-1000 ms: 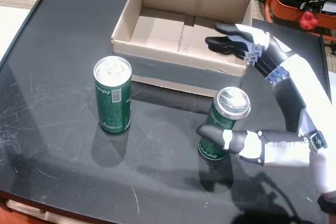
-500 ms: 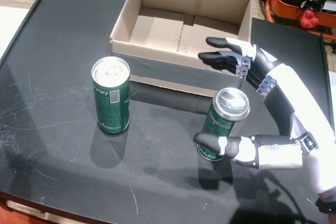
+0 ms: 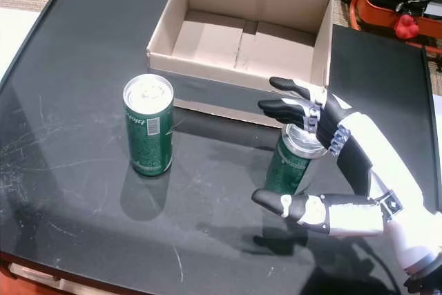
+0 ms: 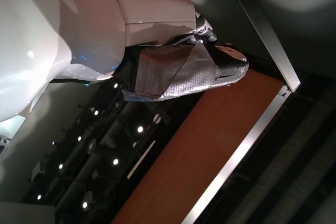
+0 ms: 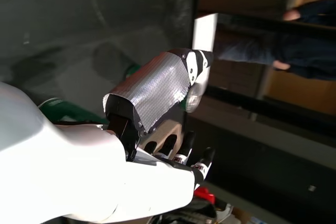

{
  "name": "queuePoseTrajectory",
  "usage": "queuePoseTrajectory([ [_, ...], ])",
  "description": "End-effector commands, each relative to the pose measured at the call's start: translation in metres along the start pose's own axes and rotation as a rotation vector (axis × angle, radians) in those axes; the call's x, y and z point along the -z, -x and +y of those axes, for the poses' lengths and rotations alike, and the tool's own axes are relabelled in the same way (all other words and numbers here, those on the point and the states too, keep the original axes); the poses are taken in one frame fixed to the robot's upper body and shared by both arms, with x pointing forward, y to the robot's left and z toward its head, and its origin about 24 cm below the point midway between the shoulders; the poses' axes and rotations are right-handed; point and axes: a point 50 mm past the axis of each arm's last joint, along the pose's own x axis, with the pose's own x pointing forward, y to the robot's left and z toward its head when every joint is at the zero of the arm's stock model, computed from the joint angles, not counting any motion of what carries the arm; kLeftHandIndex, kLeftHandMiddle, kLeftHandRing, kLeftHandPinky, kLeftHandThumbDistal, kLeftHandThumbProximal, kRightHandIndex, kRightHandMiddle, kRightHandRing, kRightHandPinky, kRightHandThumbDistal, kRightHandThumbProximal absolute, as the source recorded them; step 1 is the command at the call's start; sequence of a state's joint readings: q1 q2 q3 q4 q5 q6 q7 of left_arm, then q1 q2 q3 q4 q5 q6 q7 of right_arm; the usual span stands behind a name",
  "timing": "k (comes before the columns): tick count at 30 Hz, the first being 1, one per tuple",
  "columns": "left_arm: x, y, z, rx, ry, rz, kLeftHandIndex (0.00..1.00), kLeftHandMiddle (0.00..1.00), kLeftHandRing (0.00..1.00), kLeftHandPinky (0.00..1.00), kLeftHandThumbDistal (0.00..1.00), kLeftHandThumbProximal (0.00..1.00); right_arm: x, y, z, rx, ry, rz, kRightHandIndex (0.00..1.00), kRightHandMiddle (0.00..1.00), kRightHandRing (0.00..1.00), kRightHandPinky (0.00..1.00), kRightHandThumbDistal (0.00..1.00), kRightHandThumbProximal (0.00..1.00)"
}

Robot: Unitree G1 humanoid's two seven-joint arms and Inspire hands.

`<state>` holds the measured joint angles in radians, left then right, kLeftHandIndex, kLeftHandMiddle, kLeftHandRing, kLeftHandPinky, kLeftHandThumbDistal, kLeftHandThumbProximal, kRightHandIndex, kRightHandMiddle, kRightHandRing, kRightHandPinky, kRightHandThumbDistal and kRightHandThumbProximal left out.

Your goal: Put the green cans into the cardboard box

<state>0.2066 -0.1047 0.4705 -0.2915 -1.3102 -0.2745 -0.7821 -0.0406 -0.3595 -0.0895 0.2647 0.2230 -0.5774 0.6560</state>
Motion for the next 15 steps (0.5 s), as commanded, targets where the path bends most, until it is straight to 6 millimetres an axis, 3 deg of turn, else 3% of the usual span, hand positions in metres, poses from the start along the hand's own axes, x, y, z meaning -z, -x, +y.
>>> queuePoseTrajectory([
  [1,0.003,0.008,0.000,-0.040,0.018,-0.020,0.81,0.95,1.00,0.98,0.05,0.96,0.003,-0.001,-0.003,0.025,0.076,0.003,0.91,0.83,0.79,0.87,1.00,0.48],
  [5,0.002,0.009,0.000,-0.051,-0.001,-0.017,0.81,0.93,1.00,0.96,0.07,0.95,0.009,-0.004,-0.007,0.047,0.173,0.014,0.89,0.82,0.79,0.86,1.00,0.43],
  [8,0.003,0.009,0.001,-0.056,-0.004,-0.016,0.80,0.92,0.99,0.95,0.08,1.00,0.010,-0.006,-0.009,0.038,0.231,0.018,0.87,0.81,0.79,0.86,1.00,0.44],
  [15,0.007,0.011,0.005,-0.029,0.022,-0.002,0.82,0.95,1.00,1.00,0.12,1.00,-0.003,-0.016,-0.020,0.020,0.307,-0.037,0.87,0.81,0.79,0.87,1.00,0.38],
])
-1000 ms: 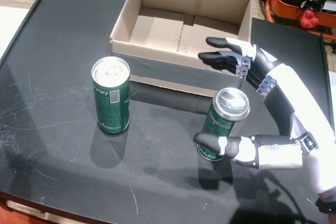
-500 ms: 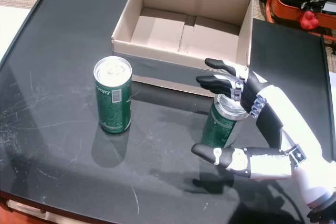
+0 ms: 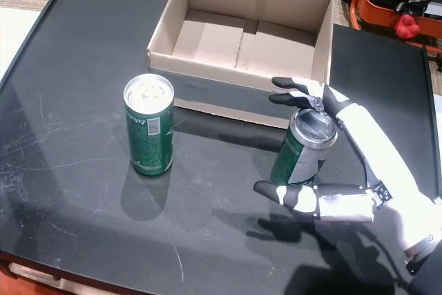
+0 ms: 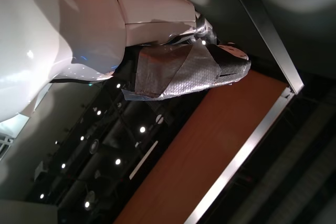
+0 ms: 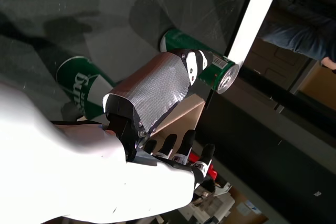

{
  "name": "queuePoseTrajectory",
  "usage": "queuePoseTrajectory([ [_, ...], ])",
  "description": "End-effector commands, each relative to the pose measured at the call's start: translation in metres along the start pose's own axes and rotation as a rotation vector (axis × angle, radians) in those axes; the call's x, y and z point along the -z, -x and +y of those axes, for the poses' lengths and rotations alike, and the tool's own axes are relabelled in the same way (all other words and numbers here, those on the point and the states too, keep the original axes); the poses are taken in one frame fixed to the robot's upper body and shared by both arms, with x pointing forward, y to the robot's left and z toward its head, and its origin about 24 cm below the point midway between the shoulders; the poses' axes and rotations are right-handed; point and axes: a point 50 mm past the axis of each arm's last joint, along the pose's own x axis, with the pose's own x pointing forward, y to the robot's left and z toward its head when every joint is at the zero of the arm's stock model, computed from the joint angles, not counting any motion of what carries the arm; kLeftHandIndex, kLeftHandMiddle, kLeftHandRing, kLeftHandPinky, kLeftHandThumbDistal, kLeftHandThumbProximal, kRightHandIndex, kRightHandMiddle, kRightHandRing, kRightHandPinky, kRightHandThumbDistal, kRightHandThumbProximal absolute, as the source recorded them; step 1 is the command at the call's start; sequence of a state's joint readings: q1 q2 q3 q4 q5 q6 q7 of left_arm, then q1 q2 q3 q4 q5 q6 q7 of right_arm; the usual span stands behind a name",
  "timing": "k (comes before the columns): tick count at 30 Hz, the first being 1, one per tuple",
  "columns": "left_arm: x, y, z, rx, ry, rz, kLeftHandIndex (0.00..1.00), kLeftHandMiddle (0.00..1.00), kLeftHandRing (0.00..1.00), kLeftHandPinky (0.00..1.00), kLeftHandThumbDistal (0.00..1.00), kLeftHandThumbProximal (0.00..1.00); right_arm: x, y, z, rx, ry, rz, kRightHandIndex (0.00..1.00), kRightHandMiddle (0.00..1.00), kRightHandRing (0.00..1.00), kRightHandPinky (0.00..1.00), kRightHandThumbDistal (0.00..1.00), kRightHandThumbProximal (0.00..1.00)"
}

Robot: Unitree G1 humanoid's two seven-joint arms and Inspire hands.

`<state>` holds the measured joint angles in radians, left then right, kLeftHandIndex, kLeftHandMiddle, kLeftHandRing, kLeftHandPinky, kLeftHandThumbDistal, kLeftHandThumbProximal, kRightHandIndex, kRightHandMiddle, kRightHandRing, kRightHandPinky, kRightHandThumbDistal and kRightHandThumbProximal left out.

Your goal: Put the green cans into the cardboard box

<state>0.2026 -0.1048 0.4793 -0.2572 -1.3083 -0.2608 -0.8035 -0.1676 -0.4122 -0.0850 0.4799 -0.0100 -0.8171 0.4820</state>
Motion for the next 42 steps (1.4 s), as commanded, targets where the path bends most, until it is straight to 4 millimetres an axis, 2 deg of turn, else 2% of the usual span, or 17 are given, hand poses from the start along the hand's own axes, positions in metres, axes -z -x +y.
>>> queuePoseTrajectory([
  [1,0.005,0.007,0.001,-0.017,0.017,-0.018,0.82,0.95,1.00,1.00,0.12,1.00,-0.007,-0.005,-0.009,0.001,0.040,-0.040,0.87,0.80,0.79,0.87,1.00,0.38],
  [5,0.009,0.007,0.002,-0.012,0.007,-0.014,0.82,0.95,1.00,1.00,0.13,1.00,-0.017,-0.011,-0.020,0.027,0.079,-0.082,0.84,0.79,0.78,0.86,1.00,0.40],
  [8,0.012,0.007,0.002,-0.022,0.025,-0.018,0.82,0.95,1.00,1.00,0.14,1.00,-0.021,-0.014,-0.024,0.040,0.093,-0.108,0.86,0.79,0.78,0.86,1.00,0.41],
  [18,0.017,0.006,0.002,-0.016,0.013,-0.027,0.82,0.96,1.00,1.00,0.09,1.00,-0.020,-0.019,-0.027,0.059,0.073,-0.107,0.87,0.79,0.77,0.84,1.00,0.44],
  [22,0.016,0.005,0.001,-0.022,0.013,-0.034,0.82,0.96,1.00,1.00,0.14,1.00,-0.005,-0.021,-0.025,0.092,-0.046,-0.067,0.87,0.78,0.77,0.85,1.00,0.52],
  [26,0.013,0.005,0.002,-0.022,0.026,-0.036,0.83,0.97,1.00,1.00,0.13,1.00,0.023,-0.016,-0.025,0.124,-0.229,0.028,0.84,0.77,0.76,0.84,1.00,0.50],
  [29,0.010,0.005,0.002,-0.023,0.018,-0.039,0.83,0.97,1.00,1.00,0.14,1.00,0.034,-0.009,-0.023,0.129,-0.287,0.072,0.83,0.77,0.76,0.84,1.00,0.48],
  [32,0.009,0.005,0.001,-0.027,0.012,-0.038,0.83,0.96,1.00,0.99,0.15,1.00,0.039,-0.004,-0.020,0.121,-0.297,0.095,0.83,0.77,0.75,0.84,1.00,0.50],
  [42,0.008,0.005,0.004,-0.010,0.017,-0.026,0.83,0.98,1.00,1.00,0.13,1.00,0.046,0.009,-0.011,0.136,-0.350,0.129,0.88,0.79,0.76,0.85,1.00,0.44],
])
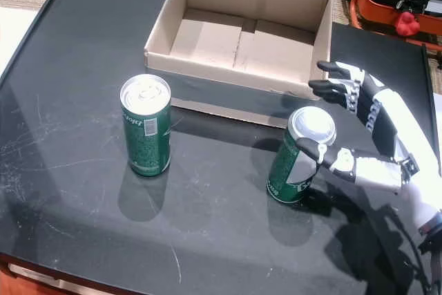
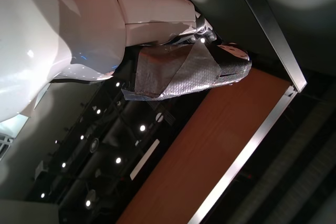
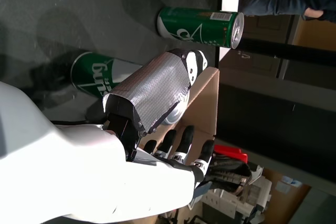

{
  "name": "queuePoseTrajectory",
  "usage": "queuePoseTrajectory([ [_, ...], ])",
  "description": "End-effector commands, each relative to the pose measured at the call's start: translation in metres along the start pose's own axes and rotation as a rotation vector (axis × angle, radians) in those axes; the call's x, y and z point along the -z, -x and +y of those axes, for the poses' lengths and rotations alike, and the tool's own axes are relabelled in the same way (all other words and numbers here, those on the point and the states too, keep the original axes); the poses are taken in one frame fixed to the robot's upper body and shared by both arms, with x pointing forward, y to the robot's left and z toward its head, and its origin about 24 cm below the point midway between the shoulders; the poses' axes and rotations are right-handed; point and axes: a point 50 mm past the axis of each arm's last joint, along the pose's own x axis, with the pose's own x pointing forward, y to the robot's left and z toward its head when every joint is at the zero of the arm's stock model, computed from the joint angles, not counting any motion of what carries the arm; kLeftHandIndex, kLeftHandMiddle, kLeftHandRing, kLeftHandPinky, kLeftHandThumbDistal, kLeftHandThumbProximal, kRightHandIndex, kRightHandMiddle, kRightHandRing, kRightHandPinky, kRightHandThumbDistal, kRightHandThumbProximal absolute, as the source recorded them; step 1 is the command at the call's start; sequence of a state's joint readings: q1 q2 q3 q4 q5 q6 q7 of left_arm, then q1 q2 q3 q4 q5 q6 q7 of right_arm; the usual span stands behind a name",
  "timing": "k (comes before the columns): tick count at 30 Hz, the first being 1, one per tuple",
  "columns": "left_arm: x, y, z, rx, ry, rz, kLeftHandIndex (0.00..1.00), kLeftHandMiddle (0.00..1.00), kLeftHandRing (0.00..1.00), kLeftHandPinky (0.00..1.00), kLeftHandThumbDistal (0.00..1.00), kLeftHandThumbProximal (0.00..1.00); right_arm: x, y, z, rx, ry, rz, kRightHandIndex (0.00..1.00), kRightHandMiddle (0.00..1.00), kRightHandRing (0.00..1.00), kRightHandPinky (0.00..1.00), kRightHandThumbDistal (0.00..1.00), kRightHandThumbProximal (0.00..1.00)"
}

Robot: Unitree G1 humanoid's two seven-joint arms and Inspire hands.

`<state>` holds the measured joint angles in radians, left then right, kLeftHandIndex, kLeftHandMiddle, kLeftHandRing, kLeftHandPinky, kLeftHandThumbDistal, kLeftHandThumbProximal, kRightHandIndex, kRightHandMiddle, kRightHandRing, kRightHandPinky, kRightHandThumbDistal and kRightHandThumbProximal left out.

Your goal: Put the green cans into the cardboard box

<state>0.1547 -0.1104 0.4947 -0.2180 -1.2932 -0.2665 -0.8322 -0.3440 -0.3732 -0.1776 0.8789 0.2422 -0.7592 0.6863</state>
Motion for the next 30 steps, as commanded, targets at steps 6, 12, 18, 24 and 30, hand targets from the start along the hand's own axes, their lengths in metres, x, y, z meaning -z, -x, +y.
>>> queuePoseTrajectory([
  [6,0.001,0.009,0.001,-0.028,0.019,-0.009,0.83,0.97,1.00,1.00,0.14,1.00,0.006,0.009,0.002,0.029,-0.032,0.008,0.87,0.78,0.76,0.85,1.00,0.45],
  [12,0.001,0.009,0.001,-0.024,0.027,-0.009,0.83,0.97,1.00,1.00,0.13,1.00,0.009,0.010,0.003,0.040,-0.060,0.014,0.89,0.79,0.76,0.85,1.00,0.45],
  [18,0.001,0.009,0.000,-0.034,0.034,-0.010,0.83,0.97,1.00,1.00,0.12,1.00,0.010,0.010,0.005,0.029,-0.075,0.017,0.87,0.79,0.77,0.86,1.00,0.43],
  [24,-0.001,0.009,0.000,-0.029,0.027,-0.007,0.84,0.97,1.00,1.00,0.16,1.00,0.019,0.007,0.015,0.018,-0.141,0.051,0.83,0.77,0.76,0.85,1.00,0.41],
  [30,-0.003,0.009,-0.001,-0.052,0.027,-0.020,0.82,0.95,1.00,1.00,0.11,1.00,0.029,0.005,0.028,0.010,-0.204,0.089,0.81,0.75,0.77,0.86,1.00,0.36],
])
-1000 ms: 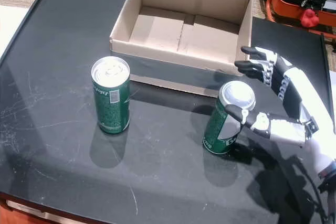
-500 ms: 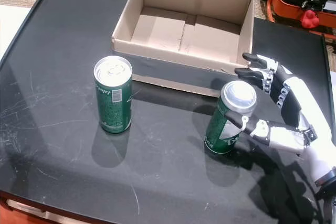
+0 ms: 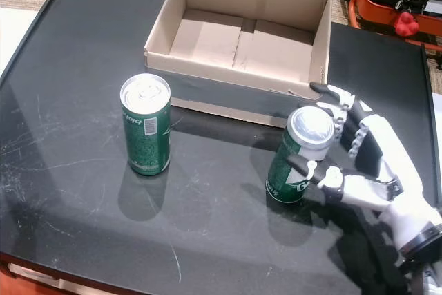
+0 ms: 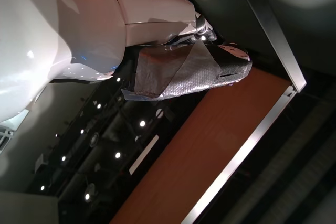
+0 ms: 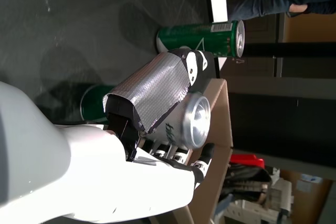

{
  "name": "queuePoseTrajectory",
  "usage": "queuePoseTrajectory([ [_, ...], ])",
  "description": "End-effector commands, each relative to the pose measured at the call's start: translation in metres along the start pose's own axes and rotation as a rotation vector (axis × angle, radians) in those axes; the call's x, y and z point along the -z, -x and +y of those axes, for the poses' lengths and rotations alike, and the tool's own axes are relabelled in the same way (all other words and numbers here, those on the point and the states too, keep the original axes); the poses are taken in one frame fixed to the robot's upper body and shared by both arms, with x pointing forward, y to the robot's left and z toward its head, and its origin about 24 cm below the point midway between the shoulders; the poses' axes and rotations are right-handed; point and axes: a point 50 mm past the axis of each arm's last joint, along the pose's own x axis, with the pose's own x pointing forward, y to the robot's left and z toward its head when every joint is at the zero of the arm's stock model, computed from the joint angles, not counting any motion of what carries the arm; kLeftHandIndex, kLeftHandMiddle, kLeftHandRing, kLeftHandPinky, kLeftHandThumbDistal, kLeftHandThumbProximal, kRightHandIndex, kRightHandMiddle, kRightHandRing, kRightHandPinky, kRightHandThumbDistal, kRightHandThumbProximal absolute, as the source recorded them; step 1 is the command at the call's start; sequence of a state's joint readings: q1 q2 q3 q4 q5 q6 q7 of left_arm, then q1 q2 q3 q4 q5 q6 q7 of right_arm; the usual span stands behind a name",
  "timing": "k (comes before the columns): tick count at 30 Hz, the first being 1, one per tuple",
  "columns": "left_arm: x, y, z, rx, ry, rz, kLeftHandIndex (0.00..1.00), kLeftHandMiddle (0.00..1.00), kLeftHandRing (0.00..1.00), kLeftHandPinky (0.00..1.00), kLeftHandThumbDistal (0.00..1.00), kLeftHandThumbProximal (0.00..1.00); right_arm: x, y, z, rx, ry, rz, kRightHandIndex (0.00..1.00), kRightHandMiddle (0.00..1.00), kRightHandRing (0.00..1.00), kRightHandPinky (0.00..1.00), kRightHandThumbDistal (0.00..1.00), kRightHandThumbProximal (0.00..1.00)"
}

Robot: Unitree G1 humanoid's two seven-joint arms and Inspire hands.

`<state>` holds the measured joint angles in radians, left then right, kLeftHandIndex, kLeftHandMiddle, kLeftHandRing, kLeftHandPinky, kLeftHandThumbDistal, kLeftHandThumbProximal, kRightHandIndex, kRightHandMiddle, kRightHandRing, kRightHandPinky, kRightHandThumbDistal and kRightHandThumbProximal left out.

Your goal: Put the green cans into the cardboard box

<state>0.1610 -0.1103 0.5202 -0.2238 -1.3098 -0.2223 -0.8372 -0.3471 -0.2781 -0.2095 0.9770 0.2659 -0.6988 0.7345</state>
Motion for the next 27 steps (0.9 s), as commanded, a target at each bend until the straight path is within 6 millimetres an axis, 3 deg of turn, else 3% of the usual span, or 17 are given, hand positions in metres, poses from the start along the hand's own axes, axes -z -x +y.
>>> queuePoseTrajectory([
  [1,0.000,0.008,-0.003,-0.051,0.008,-0.030,0.82,0.95,1.00,1.00,0.10,1.00,0.004,0.001,0.002,0.008,-0.014,0.015,0.81,0.75,0.77,0.86,1.00,0.36],
  [27,-0.008,0.008,-0.003,-0.054,0.001,-0.027,0.81,0.91,0.99,0.96,0.10,1.00,0.027,0.000,0.016,0.032,-0.108,0.117,0.85,0.78,0.80,0.87,1.00,0.37],
])
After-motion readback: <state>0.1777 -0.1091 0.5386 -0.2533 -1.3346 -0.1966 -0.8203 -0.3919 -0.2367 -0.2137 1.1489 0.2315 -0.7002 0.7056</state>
